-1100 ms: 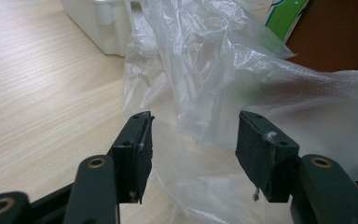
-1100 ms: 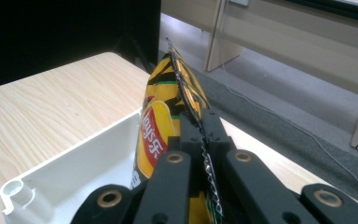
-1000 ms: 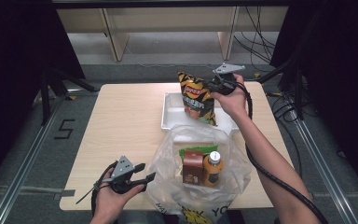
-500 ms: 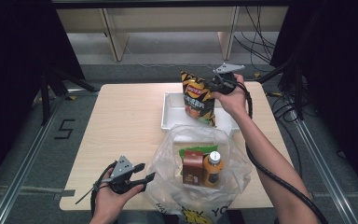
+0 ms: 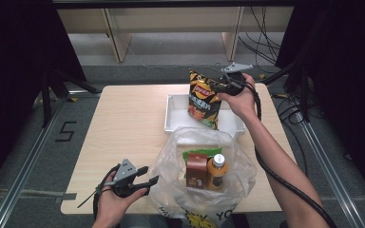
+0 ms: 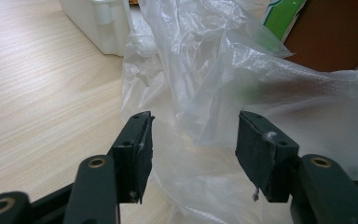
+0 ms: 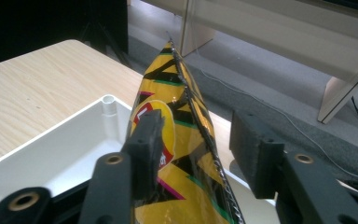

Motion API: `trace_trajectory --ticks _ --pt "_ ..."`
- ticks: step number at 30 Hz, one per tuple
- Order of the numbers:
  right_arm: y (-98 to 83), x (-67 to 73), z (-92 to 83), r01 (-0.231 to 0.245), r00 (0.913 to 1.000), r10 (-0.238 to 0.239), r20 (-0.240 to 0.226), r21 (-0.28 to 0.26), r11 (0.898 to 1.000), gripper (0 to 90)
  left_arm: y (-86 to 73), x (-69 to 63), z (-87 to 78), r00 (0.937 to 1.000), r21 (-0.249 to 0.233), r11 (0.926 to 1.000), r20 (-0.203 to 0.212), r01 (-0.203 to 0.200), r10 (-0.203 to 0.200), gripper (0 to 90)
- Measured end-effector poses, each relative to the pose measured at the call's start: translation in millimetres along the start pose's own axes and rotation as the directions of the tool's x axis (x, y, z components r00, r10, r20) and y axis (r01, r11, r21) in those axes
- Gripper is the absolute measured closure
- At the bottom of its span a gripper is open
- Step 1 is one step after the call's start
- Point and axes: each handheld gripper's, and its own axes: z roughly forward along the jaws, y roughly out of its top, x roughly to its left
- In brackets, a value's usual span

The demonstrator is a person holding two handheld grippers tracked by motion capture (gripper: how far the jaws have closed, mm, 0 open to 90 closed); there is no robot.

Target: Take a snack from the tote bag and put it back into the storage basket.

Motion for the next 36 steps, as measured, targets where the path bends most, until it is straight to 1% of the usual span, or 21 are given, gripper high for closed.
trace_trajectory --ticks 2,4,7,9,12,13,15,17,19,20,22,24,27,28,29,30,32,33,34,35,36 --pt "0.2 -1.6 -1.5 0.000 1.0000 0.000 0.005 0.005 1.000 51.5 0.2 0.5 0.3 1.0000 -0.001 1.0000 0.006 -0.002 0.002 45.2" --pt "-1.2 -1.3 -2.1 -0.021 0.9996 0.021 0.021 -0.017 1.000 50.4 0.3 0.4 0.6 1.0000 -0.003 1.0000 0.005 -0.003 0.003 45.2" --pt "-2.7 -2.5 -5.3 -0.031 0.9992 0.031 0.026 -0.006 0.999 49.2 0.3 0.1 0.8 1.0000 -0.003 1.0000 0.006 0.000 0.000 45.2" --pt "-3.8 -2.4 -8.6 -0.059 0.9980 0.059 0.023 -0.006 0.998 48.3 0.3 -0.3 0.4 1.0000 0.000 1.0000 0.000 0.000 0.000 45.2" --pt "-5.2 -5.3 -15.2 -0.049 0.9985 0.049 0.026 0.005 0.999 47.7 0.1 -0.5 0.5 1.0000 0.000 1.0000 0.002 0.002 -0.002 45.2" --pt "-5.9 -4.5 -15.8 -0.068 0.9971 0.068 0.033 -0.014 0.998 47.6 0.5 0.4 0.5 0.9999 -0.001 0.9999 0.008 -0.013 0.013 45.2" --pt "-6.2 -5.9 -22.5 -0.080 0.9964 0.080 0.026 -0.003 0.997 47.0 0.4 -0.3 0.6 1.0000 -0.001 1.0000 0.009 0.003 -0.003 45.3" --pt "-6.4 -6.6 -24.3 -0.073 0.9969 0.073 0.027 -0.014 0.997 46.7 0.6 -1.0 0.6 1.0000 -0.004 1.0000 0.003 0.004 -0.004 45.2" --pt "-8.0 -4.4 -29.2 -0.099 0.9946 0.100 0.030 -0.006 0.995 46.7 0.8 -0.9 0.4 1.0000 -0.003 1.0000 0.007 -0.004 0.004 45.2" --pt "-10.5 -1.2 -34.3 -0.121 0.9922 0.120 0.031 0.005 0.993 46.7 0.6 -1.3 0.7 1.0000 -0.004 1.0000 0.005 0.004 -0.004 45.2" --pt "-11.8 -0.6 -37.1 -0.115 0.9928 0.114 0.037 0.018 0.993 46.7 0.8 -1.7 0.2 1.0000 0.000 1.0000 0.003 0.004 -0.004 45.3" --pt "-14.8 1.4 -43.7 -0.142 0.9897 0.141 0.023 0.039 0.989 47.0 1.2 -1.3 -0.4 1.0000 -0.001 1.0000 0.004 -0.008 0.008 45.3" --pt "-20.3 0.9 -49.3 -0.159 0.9872 0.158 0.021 0.029 0.987 48.2 1.4 -1.3 -0.4 0.9999 -0.001 0.9999 0.004 -0.010 0.010 45.3" --pt "-24.1 -0.1 -54.3 -0.154 0.9881 0.154 0.006 0.049 0.987 53.1 1.4 -1.0 -0.3 0.9999 0.000 0.9999 0.006 -0.013 0.013 45.3" --pt "-26.5 1.0 -53.8 -0.173 0.9849 0.173 0.009 0.033 0.984 55.8 1.4 -1.0 -0.3 0.9999 0.000 0.9999 0.006 -0.012 0.012 45.3" --pt "-28.7 -0.8 -56.5 -0.155 0.9875 0.157 -0.016 0.070 0.985 59.9 1.2 -1.2 -0.3 1.0000 -0.001 1.0000 0.005 -0.008 0.008 45.4" --pt "-34.0 -0.9 -56.5 -0.158 0.9865 0.161 -0.028 0.089 0.983 68.2 1.1 -0.9 -0.2 0.9999 -0.005 1.0000 0.011 0.000 0.000 45.5" --pt "-37.3 -1.4 -56.3 -0.143 0.9881 0.148 -0.043 0.097 0.985 73.2 1.1 -0.6 -0.3 0.9999 -0.004 1.0000 0.011 0.002 -0.002 45.7" --pt "-37.3 -1.4 -56.3 -0.143 0.9881 0.148 -0.043 0.097 0.985 73.2 1.1 -0.6 -0.3 0.9999 -0.004 1.0000 0.011 0.002 -0.002 45.8" --pt "-41.7 1.4 -55.4 -0.165 0.9820 0.175 -0.070 0.131 0.978 80.7 1.0 -0.3 -0.4 0.9999 -0.005 1.0000 0.013 0.001 -0.001 45.9" --pt "-44.3 0.9 -54.6 -0.147 0.9831 0.161 -0.087 0.149 0.978 84.0 0.7 -0.2 -0.2 0.9999 -0.006 1.0000 0.014 0.008 -0.007 46.0"
